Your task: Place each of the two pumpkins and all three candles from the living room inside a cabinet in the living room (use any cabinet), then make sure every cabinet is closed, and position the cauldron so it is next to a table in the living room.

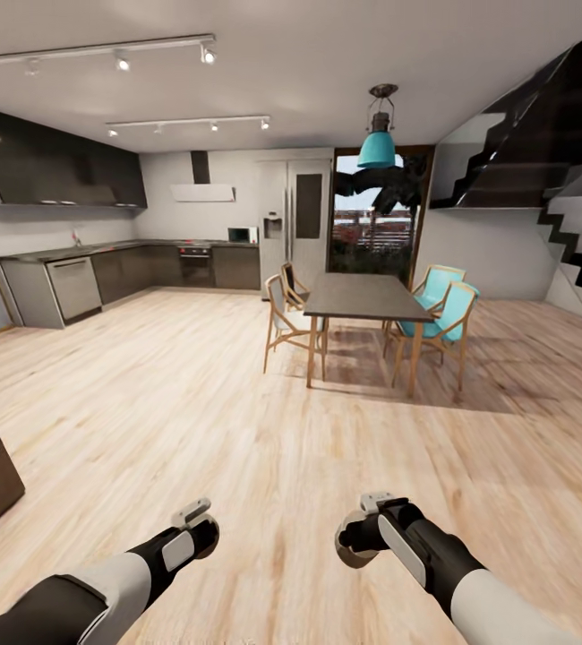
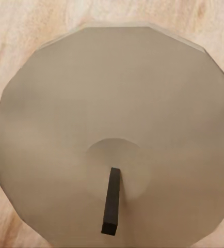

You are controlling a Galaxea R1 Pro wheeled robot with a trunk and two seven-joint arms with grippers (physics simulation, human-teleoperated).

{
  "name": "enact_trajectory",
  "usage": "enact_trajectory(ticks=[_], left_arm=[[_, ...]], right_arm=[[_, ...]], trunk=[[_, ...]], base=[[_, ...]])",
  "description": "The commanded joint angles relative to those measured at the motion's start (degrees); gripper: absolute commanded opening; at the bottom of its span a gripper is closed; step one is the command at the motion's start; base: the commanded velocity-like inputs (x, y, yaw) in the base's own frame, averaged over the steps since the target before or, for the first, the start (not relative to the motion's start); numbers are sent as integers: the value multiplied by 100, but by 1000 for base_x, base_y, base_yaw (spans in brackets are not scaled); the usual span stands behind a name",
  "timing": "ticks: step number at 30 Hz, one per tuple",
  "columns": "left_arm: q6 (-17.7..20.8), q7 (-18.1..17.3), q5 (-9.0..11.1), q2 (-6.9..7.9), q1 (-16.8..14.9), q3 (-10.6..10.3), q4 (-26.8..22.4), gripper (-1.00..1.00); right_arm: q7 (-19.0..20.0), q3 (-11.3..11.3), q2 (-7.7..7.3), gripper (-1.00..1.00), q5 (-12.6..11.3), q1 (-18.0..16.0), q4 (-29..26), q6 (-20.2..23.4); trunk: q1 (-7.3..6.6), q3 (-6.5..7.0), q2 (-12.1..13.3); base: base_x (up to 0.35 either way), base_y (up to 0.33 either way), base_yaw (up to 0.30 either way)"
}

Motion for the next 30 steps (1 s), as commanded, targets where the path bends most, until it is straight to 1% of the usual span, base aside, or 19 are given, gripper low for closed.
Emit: enact_trajectory(ticks=[1,4,7,9,10,11,12,14,19,30], left_arm=[[15,7,36,-3,-7,-56,6,-100],[14,7,36,1,-5,-55,5,-100],[14,7,36,-2,-5,-55,1,-100],[14,7,36,-8,-5,-55,-1,-100],[14,7,36,-22,-6,-55,-2,-100],[14,7,36,-26,-6,-55,-2,-100],[14,7,36,-27,-5,-55,-4,-100],[14,7,36,-28,-5,-55,-6,-100],[14,7,43,-32,-5,-55,-3,-100],[14,7,45,-38,-5,-55,-2,-100]], right_arm=[[-34,34,-8,-100,-43,-6,-11,17],[-24,36,-8,-100,-48,-6,-11,17],[-19,43,-8,-100,-50,-6,-11,17],[-18,95,-8,-100,-51,-6,-11,17],[-22,362,-8,-100,-52,-6,-11,17],[-28,575,-8,-100,-52,-6,-11,17],[-30,695,-8,-100,-52,-6,-11,17],[-33,829,-8,-100,-52,-6,-11,17],[-34,909,-8,-100,-54,-6,-11,17],[-25,929,-8,-100,-53,-6,-11,17]], trunk=[[-2,-4,-4],[-2,-3,-4],[-2,-3,-4],[-2,-1,-4],[-2,1,-4],[-2,3,-4],[-2,5,-4],[-2,8,-4],[-2,11,-4],[-2,12,-4]], base=[[-177,114,64],[-233,144,57],[-258,155,184],[-266,156,237],[-281,127,263],[-289,76,269],[-291,49,271],[-294,26,273],[-295,8,275],[-298,0,285]])
